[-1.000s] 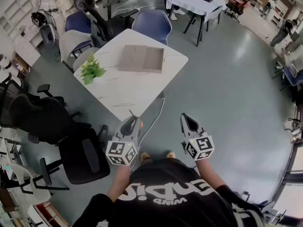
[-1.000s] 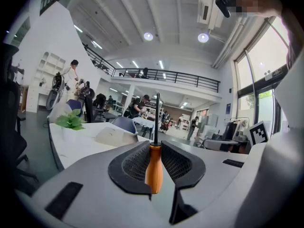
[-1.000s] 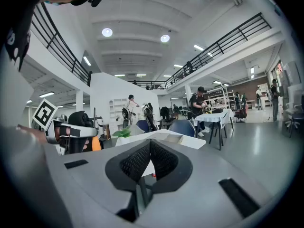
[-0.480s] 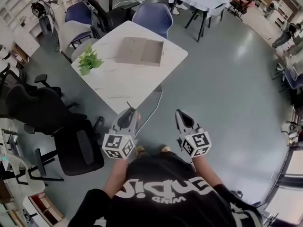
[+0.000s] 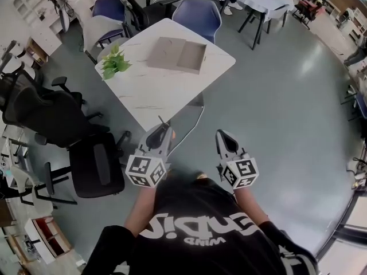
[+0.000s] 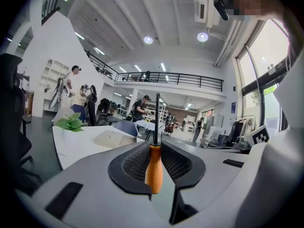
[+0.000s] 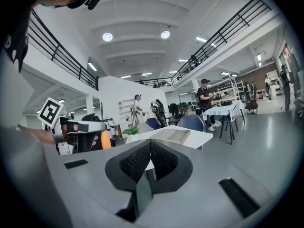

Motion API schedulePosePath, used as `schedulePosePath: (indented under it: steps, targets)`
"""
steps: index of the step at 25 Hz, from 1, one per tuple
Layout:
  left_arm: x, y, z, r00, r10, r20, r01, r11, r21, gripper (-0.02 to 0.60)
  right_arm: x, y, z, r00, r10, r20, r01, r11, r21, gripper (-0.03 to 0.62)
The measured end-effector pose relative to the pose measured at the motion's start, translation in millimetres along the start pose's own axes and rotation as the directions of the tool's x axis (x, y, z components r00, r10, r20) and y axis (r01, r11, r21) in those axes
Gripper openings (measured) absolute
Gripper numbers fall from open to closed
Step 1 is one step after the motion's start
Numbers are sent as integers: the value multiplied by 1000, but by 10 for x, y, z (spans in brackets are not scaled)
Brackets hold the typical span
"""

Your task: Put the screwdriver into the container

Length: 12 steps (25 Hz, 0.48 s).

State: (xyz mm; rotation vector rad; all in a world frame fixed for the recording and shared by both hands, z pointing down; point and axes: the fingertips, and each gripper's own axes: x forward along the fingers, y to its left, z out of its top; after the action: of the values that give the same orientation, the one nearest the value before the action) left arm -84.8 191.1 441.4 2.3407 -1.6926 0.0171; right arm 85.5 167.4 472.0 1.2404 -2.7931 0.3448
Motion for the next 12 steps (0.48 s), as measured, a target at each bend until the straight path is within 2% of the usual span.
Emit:
schedulePosePath:
  steps: [5,12]
  targets:
    - [33,-83,0,1000,24,4,-24,1000,5,83,-3,-114,-69,1000,22,-9,-21,999,25,12]
    - [365,30,12,1000,14,8,-14,1000,13,83,218,-319,-78,1000,8,-16,-8,1000,27,12]
